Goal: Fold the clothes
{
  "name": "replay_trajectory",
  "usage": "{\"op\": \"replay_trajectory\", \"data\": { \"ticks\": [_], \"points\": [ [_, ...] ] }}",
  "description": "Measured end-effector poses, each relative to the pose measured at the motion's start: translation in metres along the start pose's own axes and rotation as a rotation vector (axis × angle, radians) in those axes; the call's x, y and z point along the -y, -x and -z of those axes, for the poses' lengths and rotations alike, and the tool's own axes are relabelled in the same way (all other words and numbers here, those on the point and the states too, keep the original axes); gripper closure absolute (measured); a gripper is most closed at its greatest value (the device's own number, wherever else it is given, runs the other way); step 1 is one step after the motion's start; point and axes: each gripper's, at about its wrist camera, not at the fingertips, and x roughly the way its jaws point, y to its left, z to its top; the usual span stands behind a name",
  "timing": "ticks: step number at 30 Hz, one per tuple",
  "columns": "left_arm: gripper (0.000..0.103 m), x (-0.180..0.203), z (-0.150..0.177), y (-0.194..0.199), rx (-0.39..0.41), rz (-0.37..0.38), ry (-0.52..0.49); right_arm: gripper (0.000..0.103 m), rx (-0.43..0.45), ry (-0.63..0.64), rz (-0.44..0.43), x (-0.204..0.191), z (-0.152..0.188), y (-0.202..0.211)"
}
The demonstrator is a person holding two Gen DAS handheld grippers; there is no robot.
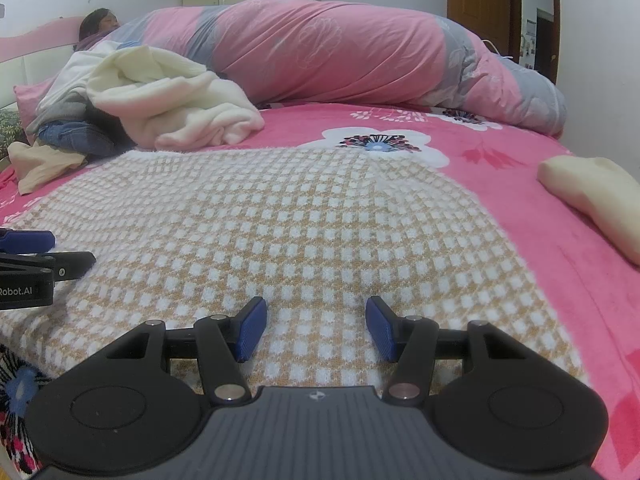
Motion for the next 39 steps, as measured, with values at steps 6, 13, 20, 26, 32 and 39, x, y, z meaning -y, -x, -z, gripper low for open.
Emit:
{"op": "replay_trajectory", "data": {
  "ticks": [6, 13, 20, 26, 32, 39],
  "points": [
    [0.041, 0.0003, 0.0000, 0.0003, -0.001, 0.000, -0.003, 0.045, 0.000, 0.002, -0.001, 0.0002, -0.0008, -0.0001],
    [0.041, 0.0004, 0.0004, 0.0004, -0.001, -0.001, -0.005, 0.045, 0.002, 0.004, -0.003, -0.0002, -0.0006, -0.0002],
    [0.041, 0.0019, 0.0006, 0.0012, -0.002, -0.002, -0.005, 0.045, 0.004, 0.005, -0.006, 0.0007, -0.0002, -0.0008],
    [0.041, 0.0008, -0.0002, 0.0007, -0.003, 0.000, -0.005, 0.045, 0.007, 0.005, -0.007, 0.0001, 0.0008, 0.0001],
    [0.041, 0.0006, -0.0004, 0.0008, -0.005, 0.000, -0.008, 0.045, 0.008, 0.005, -0.009, 0.0002, 0.0012, 0.0005],
    [0.041, 0.0002, -0.0004, 0.0006, -0.004, 0.001, -0.010, 0.045, 0.010, 0.005, -0.011, 0.0007, 0.0014, 0.0008]
  ]
}}
